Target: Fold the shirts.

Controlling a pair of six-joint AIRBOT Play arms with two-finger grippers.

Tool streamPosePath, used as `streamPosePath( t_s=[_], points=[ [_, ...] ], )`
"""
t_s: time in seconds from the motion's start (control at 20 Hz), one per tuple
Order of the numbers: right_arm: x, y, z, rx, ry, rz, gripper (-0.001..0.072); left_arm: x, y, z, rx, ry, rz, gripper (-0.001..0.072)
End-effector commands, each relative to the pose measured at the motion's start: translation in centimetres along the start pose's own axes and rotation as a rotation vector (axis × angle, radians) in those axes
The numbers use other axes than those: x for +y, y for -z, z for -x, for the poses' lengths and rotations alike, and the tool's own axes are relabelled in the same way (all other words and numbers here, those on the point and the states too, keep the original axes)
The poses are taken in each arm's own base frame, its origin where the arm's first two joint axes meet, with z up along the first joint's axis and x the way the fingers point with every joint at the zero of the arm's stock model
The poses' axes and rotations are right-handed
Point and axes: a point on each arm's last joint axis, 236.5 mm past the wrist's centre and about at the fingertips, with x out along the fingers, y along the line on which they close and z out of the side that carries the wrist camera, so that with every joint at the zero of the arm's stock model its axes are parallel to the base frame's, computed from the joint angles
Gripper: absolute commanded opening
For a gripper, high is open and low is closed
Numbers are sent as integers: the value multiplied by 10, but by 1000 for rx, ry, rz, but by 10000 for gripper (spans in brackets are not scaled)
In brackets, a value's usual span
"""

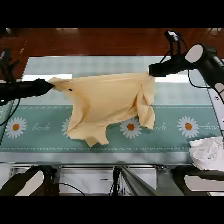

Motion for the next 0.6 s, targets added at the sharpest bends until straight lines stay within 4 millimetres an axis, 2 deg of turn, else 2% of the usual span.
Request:
streamPosePath(
  t_s=[0.0,0.1,0.25,0.3,0.35,0.4,0.45,0.5,0.55],
  points=[
    [-13,-37,-27,-165,0,-59,29,32,17,-56,68,-50,26,19],
    [-13,-19,-43,-95,-12,-76,30,34,36,-75,137,-43,37,21],
    [-14,7,-58,7,-20,-85,30,30,50,-87,187,-30,35,25],
    [-14,7,-58,7,-20,-85,31,28,49,-86,185,-28,30,67],
    [-12,3,-53,-7,-25,-86,34,26,44,-81,187,-19,28,191],
    [-11,-3,-44,-28,-25,-82,92,24,37,-73,198,-4,28,356],
    [-10,-12,-28,-58,-24,-76,240,23,31,-59,231,14,22,478],
    [-11,-20,-9,-83,-19,-63,347,26,28,-42,276,23,12,482],
    [-15,-25,14,-104,-4,-50,379,32,30,-21,335,25,9,482]
  ],
)
